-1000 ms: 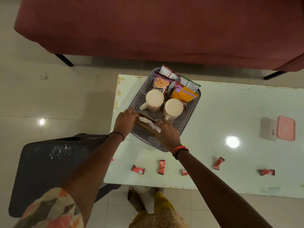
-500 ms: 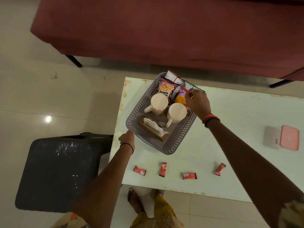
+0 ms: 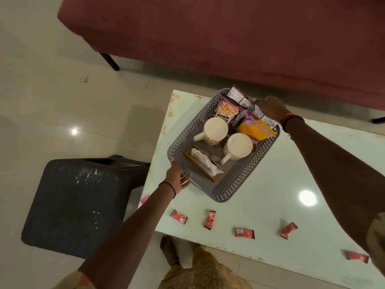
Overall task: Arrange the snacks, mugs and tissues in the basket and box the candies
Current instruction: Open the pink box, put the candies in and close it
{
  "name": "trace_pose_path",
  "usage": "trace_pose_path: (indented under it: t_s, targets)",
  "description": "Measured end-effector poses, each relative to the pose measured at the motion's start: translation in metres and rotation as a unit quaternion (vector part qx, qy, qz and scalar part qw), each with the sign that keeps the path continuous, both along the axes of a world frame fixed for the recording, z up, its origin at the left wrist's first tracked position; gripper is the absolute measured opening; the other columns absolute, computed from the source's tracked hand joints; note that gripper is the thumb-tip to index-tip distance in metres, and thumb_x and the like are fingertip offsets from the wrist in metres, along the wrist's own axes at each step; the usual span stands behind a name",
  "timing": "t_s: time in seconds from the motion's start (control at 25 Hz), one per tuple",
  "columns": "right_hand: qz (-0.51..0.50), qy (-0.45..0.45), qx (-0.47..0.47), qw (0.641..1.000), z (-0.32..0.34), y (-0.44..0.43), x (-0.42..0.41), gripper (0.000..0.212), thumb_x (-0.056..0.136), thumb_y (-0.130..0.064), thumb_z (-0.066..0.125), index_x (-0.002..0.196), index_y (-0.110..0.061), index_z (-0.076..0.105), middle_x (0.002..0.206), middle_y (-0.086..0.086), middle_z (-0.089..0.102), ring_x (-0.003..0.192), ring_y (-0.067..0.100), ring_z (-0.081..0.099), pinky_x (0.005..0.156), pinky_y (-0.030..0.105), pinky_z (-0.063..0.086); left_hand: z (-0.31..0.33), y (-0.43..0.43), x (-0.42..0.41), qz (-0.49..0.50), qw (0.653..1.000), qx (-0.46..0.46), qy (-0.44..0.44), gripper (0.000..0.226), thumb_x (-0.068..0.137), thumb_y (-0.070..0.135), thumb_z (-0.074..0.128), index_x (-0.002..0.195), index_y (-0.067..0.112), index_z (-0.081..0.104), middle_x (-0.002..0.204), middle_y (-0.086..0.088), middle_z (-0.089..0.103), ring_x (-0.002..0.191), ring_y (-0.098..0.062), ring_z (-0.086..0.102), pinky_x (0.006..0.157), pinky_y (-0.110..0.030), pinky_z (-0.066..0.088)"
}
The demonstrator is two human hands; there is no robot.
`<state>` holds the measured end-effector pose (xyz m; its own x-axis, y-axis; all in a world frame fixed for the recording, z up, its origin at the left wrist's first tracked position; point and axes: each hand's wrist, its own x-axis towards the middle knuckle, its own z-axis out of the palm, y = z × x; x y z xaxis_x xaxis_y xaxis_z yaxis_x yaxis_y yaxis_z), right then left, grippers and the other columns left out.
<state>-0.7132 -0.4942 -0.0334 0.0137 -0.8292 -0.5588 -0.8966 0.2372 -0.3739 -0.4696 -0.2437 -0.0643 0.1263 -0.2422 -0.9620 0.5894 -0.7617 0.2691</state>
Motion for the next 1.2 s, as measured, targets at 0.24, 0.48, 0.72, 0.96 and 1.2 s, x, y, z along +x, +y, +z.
trace_pose_path:
  t_s: [0.24, 0.48, 0.72, 0.96, 1.2]
  targets:
    - [0.049, 0.012, 0.0, 0.999, -0.012, -0.01, 0.018, 0.057, 0.1, -0.048, 0.027, 0.057, -0.012, 0.038, 0.06, 0.004, 0.036, 0.069, 0.025, 0.042, 0.069, 0.031, 0.032, -0.009, 0.0, -0.007, 0.053, 0.998, -0.02, -0.015, 0.04, 0.095, 0.041, 0.044, 0.074, 0.008, 0.054, 0.053, -0.007, 0.052, 0.049, -0.017, 0.053, 0.058, -0.029, 0.053]
    - [-0.025, -0.025, -0.04, 0.999, -0.018, -0.023, 0.025, 0.055, 0.098, -0.051, 0.035, 0.055, -0.015, 0.035, 0.059, 0.002, 0.038, 0.058, 0.019, 0.04, 0.07, 0.029, 0.032, -0.011, -0.003, -0.013, 0.035, 0.997, -0.021, -0.068, 0.039, 0.096, 0.03, 0.043, 0.063, 0.009, 0.047, 0.033, 0.0, 0.048, 0.032, -0.012, 0.047, 0.058, -0.03, 0.049]
    - [-0.047, -0.032, -0.033, 0.998, -0.022, -0.025, 0.02, 0.048, 0.099, -0.042, 0.039, 0.059, -0.016, 0.04, 0.088, 0.012, 0.051, 0.083, 0.022, 0.046, 0.074, 0.03, 0.034, -0.008, -0.006, -0.015, 0.017, 0.994, -0.007, -0.103, 0.036, 0.097, 0.028, 0.039, 0.07, 0.007, 0.047, 0.039, -0.004, 0.047, 0.044, -0.017, 0.045, 0.055, -0.03, 0.048]
    - [-0.052, -0.025, 0.008, 0.998, -0.02, -0.004, 0.01, 0.04, 0.094, -0.032, 0.047, 0.058, -0.018, 0.038, 0.09, 0.012, 0.049, 0.084, 0.022, 0.044, 0.074, 0.028, 0.033, -0.003, -0.001, -0.001, -0.024, 0.989, 0.017, -0.145, 0.032, 0.099, 0.031, 0.034, 0.087, 0.005, 0.05, 0.058, -0.009, 0.046, 0.044, -0.014, 0.042, 0.044, -0.024, 0.046]
    - [-0.118, -0.056, 0.028, 0.991, 0.002, 0.046, -0.004, 0.047, 0.093, -0.036, 0.053, 0.056, -0.012, 0.038, 0.059, 0.006, 0.044, 0.078, 0.024, 0.048, 0.069, 0.028, 0.033, 0.028, 0.009, 0.019, -0.061, 0.978, 0.037, -0.196, 0.066, 0.095, 0.054, 0.03, 0.13, 0.0, 0.043, 0.058, -0.002, 0.042, 0.044, -0.009, 0.036, 0.04, -0.021, 0.041]
